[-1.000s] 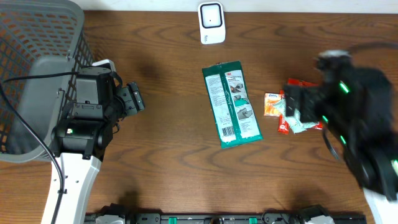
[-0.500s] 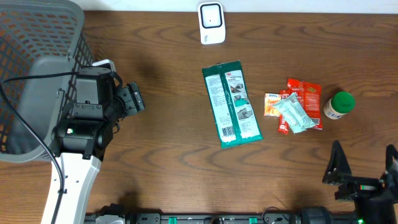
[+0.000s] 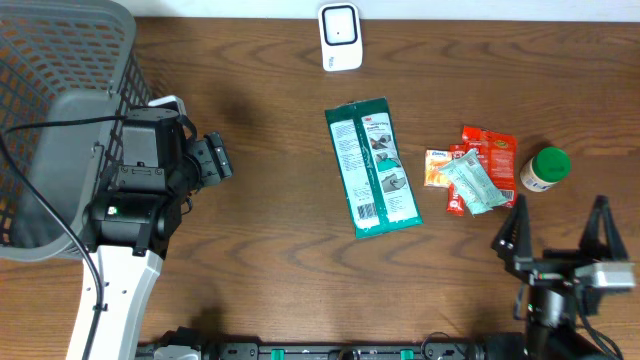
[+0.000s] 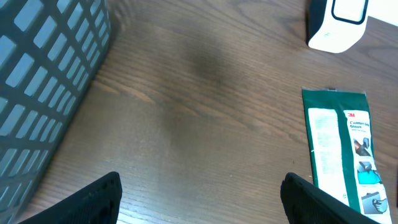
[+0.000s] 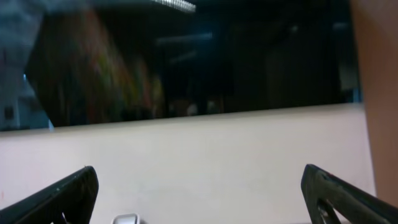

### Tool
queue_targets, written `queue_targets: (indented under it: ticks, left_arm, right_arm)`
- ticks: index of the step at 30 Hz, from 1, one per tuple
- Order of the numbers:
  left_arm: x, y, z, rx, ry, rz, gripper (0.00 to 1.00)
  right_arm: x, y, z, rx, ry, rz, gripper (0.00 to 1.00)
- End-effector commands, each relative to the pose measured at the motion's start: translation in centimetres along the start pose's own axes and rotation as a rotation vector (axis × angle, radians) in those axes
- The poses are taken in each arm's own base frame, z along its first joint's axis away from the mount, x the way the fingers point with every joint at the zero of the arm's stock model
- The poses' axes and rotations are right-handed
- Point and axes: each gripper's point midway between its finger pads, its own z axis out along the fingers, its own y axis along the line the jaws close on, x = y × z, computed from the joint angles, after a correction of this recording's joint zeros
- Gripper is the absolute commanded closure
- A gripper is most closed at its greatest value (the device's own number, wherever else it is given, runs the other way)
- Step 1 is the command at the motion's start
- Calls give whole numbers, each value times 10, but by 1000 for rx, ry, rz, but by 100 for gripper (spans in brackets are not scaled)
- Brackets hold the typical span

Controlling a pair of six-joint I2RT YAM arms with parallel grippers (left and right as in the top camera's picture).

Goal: Scan the item barcode

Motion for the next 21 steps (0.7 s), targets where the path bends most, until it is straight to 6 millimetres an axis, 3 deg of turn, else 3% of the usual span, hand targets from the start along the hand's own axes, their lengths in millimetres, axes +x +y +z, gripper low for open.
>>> queue_targets:
  ticks: [1, 6, 14, 16, 21]
  left_arm:
    - [-5, 2, -2, -11, -15, -1, 18]
    - [-5, 2, -2, -11, -15, -1, 18]
    - [-5, 2, -2, -11, -15, -2, 18]
    - [-5, 2, -2, -11, -15, -2, 18]
    - [-5, 2, -2, -11, -15, -2, 18]
  right_arm:
    - [51, -6, -1, 7, 90, -13, 1]
    - [119, -14, -9, 23, 223, 2, 1]
    - [186, -21, -32, 44, 466, -7, 1]
    - [198, -22, -39, 51, 524, -4, 1]
    - [198, -22, -38, 51, 522, -5, 1]
